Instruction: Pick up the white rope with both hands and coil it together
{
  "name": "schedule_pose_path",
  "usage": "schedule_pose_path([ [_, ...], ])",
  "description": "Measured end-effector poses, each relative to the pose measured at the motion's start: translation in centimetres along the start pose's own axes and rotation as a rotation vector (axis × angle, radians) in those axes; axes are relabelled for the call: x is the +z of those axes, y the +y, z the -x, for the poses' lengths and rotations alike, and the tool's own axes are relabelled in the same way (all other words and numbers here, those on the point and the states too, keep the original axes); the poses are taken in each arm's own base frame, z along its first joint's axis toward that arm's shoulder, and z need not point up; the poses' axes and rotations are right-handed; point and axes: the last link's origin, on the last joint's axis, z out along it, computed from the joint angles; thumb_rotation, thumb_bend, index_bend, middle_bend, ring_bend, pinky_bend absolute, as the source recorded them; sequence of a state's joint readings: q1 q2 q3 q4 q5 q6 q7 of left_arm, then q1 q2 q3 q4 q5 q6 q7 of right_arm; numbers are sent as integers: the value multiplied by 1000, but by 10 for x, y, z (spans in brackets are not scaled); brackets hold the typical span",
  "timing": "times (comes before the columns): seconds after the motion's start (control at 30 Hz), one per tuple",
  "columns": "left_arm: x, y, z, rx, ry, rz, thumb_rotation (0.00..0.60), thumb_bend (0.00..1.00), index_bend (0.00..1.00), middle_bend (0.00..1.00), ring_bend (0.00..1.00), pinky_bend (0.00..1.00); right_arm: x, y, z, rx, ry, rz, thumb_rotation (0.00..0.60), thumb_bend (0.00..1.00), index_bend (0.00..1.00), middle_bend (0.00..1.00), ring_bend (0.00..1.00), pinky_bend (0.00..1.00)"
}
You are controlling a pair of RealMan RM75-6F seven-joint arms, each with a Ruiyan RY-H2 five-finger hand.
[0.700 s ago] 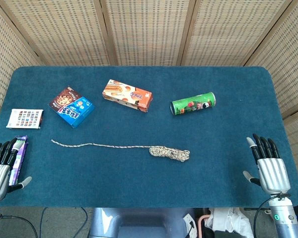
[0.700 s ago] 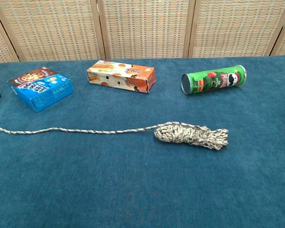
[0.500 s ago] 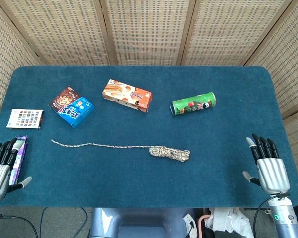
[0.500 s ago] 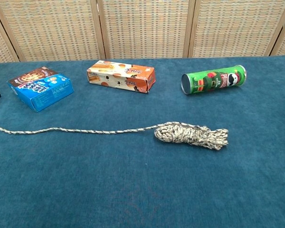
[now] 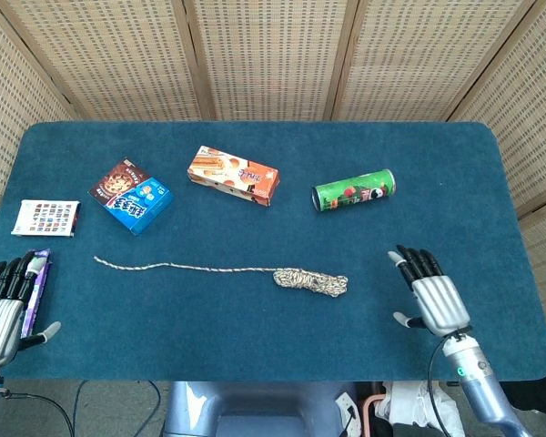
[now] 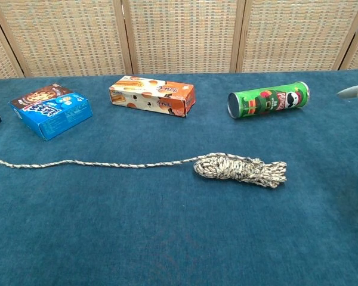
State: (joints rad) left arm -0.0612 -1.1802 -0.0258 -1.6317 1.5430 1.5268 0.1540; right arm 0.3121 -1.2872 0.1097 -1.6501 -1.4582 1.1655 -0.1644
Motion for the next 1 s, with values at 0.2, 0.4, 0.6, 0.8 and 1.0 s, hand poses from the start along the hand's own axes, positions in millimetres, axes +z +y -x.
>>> schedule_pose_path([
  [0.2,3,1,4,8,-12,-7,600,0,0,0,0,0,30,-24,18,38,-64,-3,600,0,76,100,0,119],
  [0.4,5,1,7,16,-22,-12,600,0,0,0,0,0,52,-52,36,49,-88,28,600,0,95,177,36,256],
  [0.6,5,1,8,18,-25,-11,600,0,0,0,0,0,68,-85,50,47,-108,46,600,0,116,191,48,284],
  [0.8,4,0,7,15,-24,-17,600,0,0,0,0,0,85,-105,62,11,-116,72,600,0,140,225,75,311],
  [1.0,6,-4,8,14,-28,-27,600,0,0,0,0,0,99,-110,71,-31,-106,142,600,0,195,313,206,381],
])
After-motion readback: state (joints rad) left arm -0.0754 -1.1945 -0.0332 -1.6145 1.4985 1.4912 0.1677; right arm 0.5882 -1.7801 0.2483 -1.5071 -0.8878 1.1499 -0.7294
